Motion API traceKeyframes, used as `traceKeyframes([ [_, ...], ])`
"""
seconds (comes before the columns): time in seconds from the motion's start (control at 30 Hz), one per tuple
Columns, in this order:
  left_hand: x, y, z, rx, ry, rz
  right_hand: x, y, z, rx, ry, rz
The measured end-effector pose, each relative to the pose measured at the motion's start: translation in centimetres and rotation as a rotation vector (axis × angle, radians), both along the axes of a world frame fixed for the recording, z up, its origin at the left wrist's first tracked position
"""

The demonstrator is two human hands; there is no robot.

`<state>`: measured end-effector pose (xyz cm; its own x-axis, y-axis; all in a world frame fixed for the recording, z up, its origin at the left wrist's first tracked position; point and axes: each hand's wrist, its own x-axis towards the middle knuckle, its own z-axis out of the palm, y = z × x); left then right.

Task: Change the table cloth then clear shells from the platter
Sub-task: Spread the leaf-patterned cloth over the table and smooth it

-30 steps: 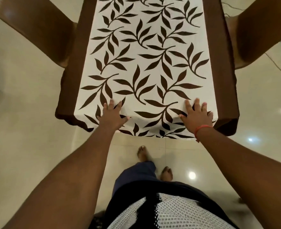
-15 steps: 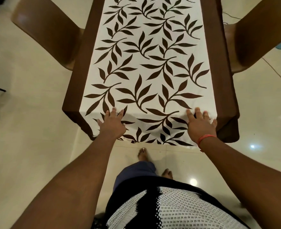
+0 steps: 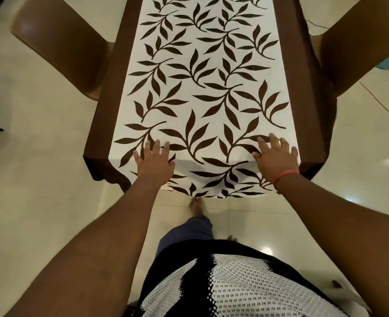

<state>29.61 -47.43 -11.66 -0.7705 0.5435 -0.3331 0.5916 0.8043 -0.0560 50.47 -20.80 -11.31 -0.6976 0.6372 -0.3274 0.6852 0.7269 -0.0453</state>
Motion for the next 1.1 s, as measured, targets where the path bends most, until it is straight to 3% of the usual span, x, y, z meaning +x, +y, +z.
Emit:
traceKeyframes([
  [0.37,-5.7,4.2,-1.2,-0.003,-0.129,-0.003,-7.6,2.2,-1.9,-0.119,-0.049,-0.043],
  [1.1,-3.1,0.6,-2.9,-0.003,-0.166,-0.007,-3.9,-1.0,-3.1,-0.128,-0.057,-0.061],
])
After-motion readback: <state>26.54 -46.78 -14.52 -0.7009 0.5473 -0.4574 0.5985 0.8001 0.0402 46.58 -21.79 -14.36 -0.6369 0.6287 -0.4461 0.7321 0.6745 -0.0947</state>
